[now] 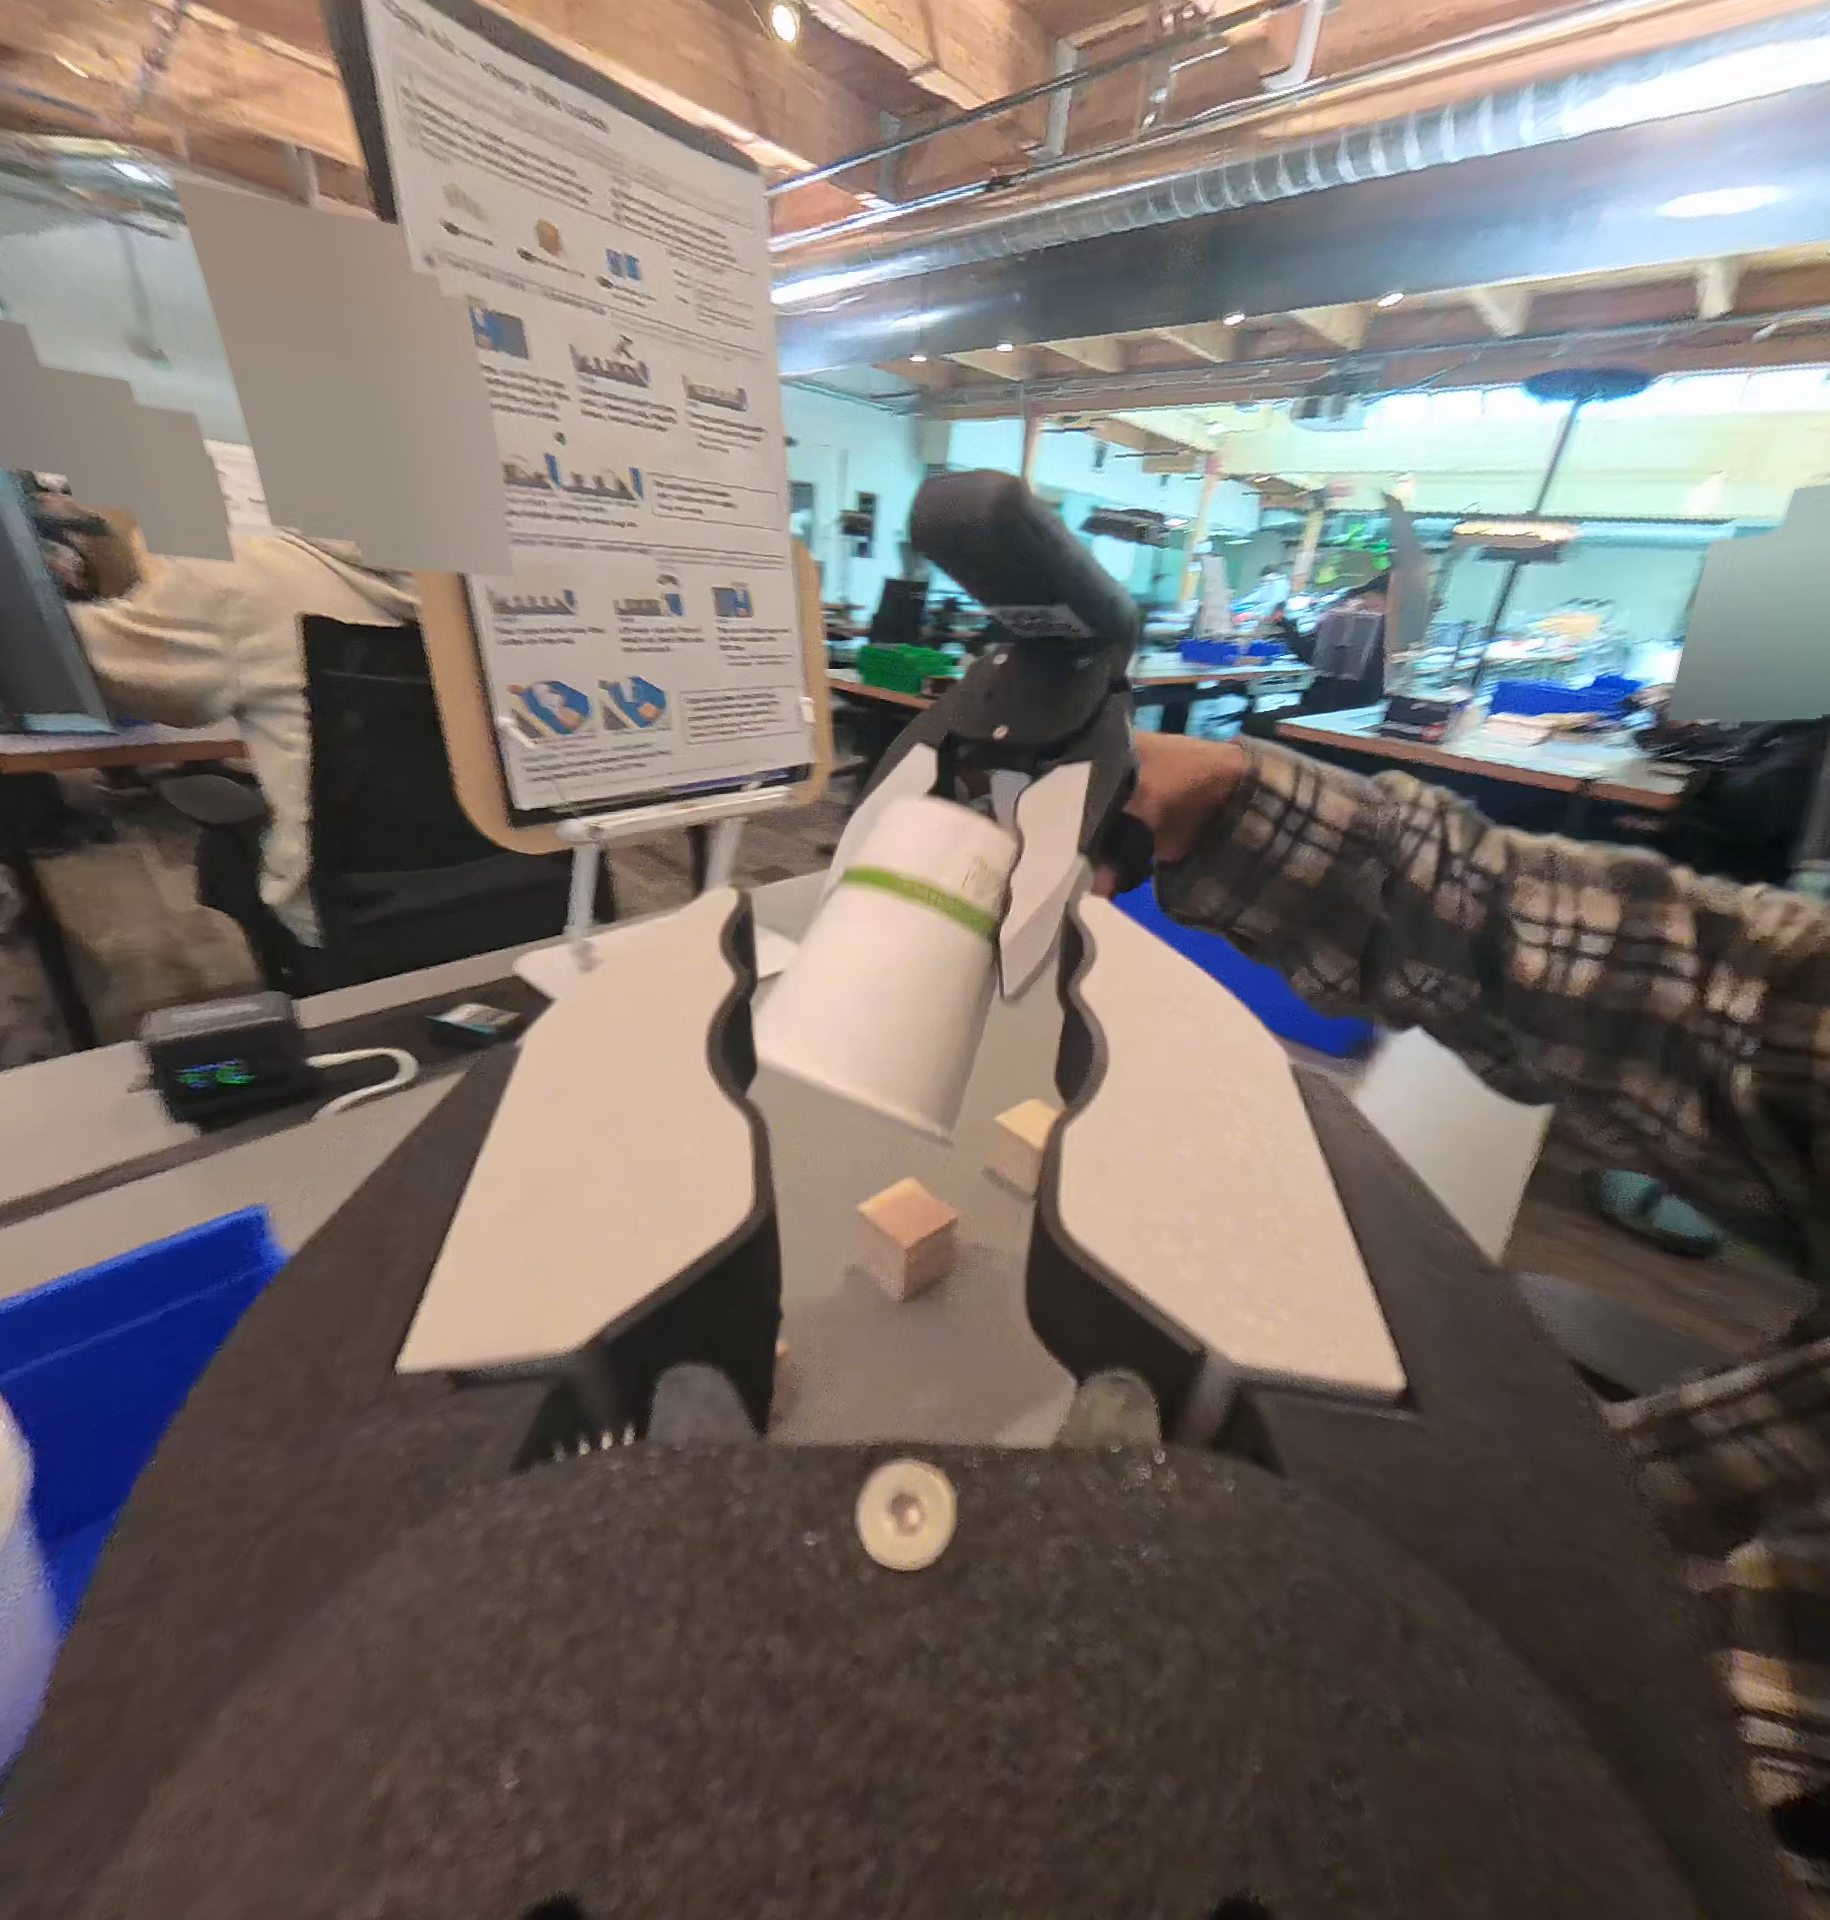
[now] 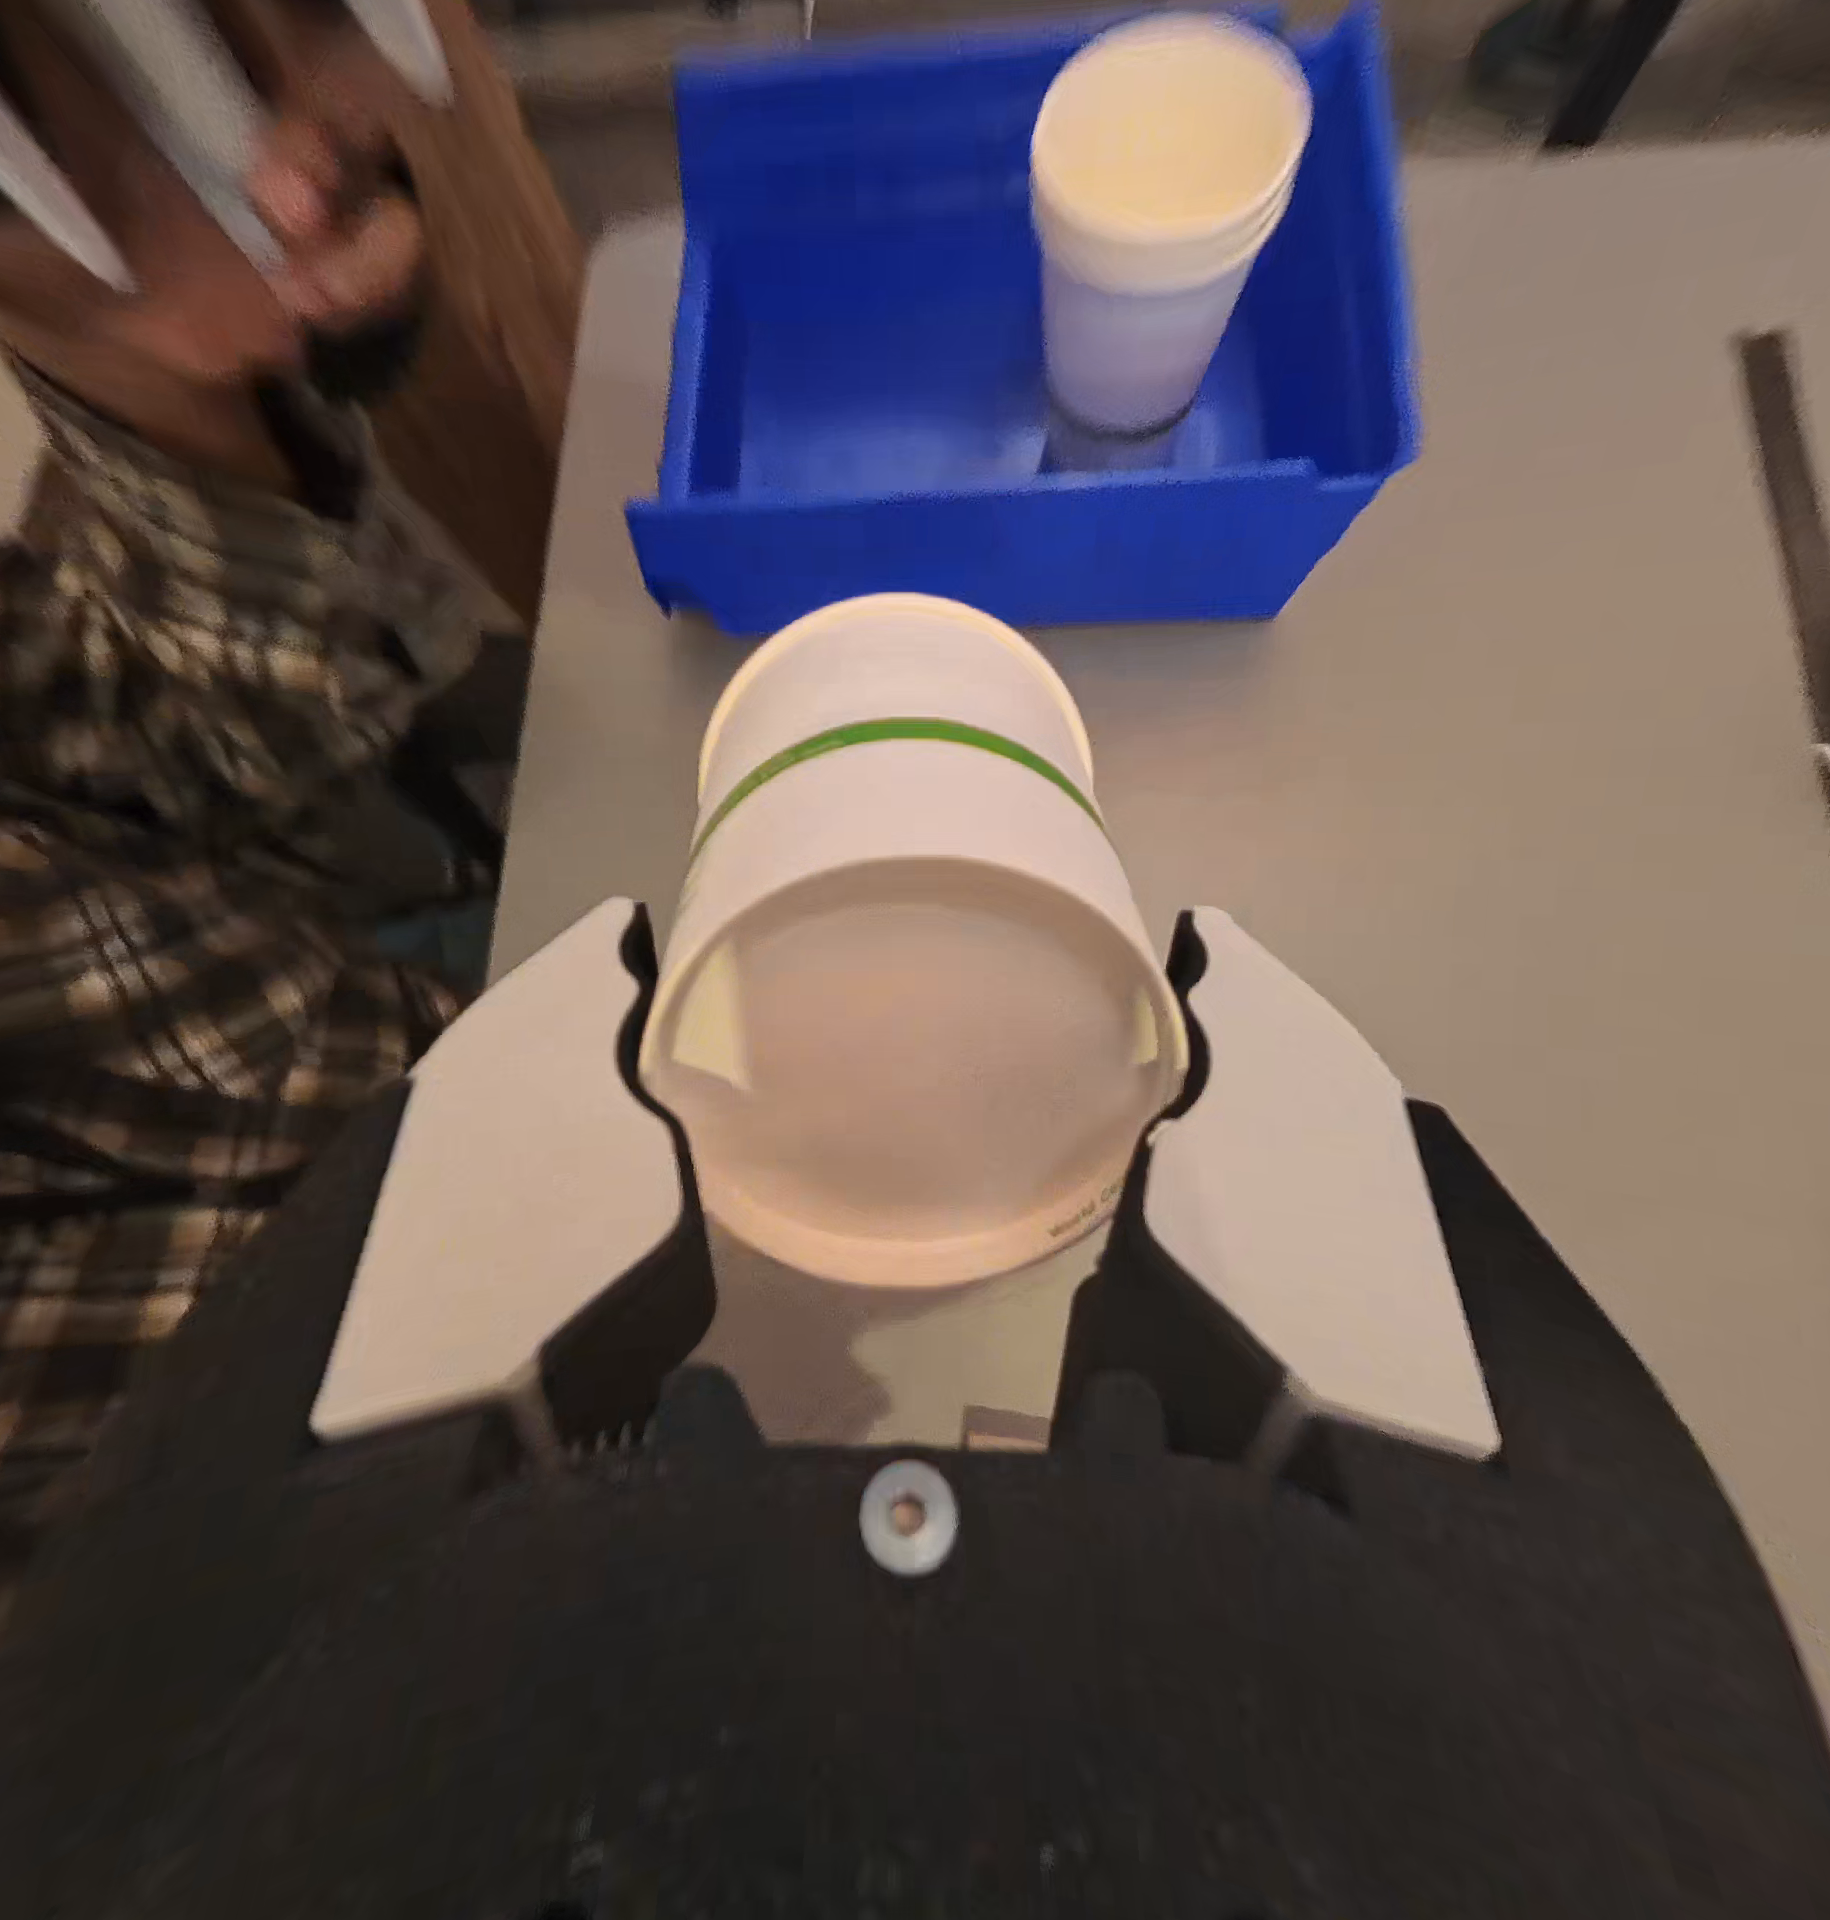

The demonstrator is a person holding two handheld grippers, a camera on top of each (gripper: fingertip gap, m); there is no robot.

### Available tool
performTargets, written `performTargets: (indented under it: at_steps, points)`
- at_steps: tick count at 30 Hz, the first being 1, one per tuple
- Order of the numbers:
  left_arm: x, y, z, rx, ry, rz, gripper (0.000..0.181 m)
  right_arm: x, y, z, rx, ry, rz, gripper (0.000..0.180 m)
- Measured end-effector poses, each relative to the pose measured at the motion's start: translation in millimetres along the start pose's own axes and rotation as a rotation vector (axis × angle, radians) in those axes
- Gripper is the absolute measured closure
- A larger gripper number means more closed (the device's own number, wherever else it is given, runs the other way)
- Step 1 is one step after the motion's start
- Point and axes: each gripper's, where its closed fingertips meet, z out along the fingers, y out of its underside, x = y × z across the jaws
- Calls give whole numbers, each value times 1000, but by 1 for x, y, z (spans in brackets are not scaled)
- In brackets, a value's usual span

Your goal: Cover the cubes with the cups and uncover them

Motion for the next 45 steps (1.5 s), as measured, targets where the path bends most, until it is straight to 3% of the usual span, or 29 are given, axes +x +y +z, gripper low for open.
performTargets:
  at_steps: [6,9,13,28,33,36,45]
  points:
    - [19,29,44,-7,241,-265,121,-11,36,-70,489,128,159,87]
    - [43,58,77,-80,351,-360,121,-25,56,-85,692,139,224,87]
    - [80,97,115,-207,451,-418,118,-44,75,-92,833,132,261,87]
    - [142,101,154,-287,554,-348,128,-72,94,-98,854,143,214,87]
    - [148,101,153,-297,577,-334,147,-78,94,-95,822,138,192,87]
    - [158,99,148,-300,654,-325,176,-77,97,-94,809,166,177,87]
    - [161,102,144,-354,657,-272,178,-83,121,-104,734,228,135,86]
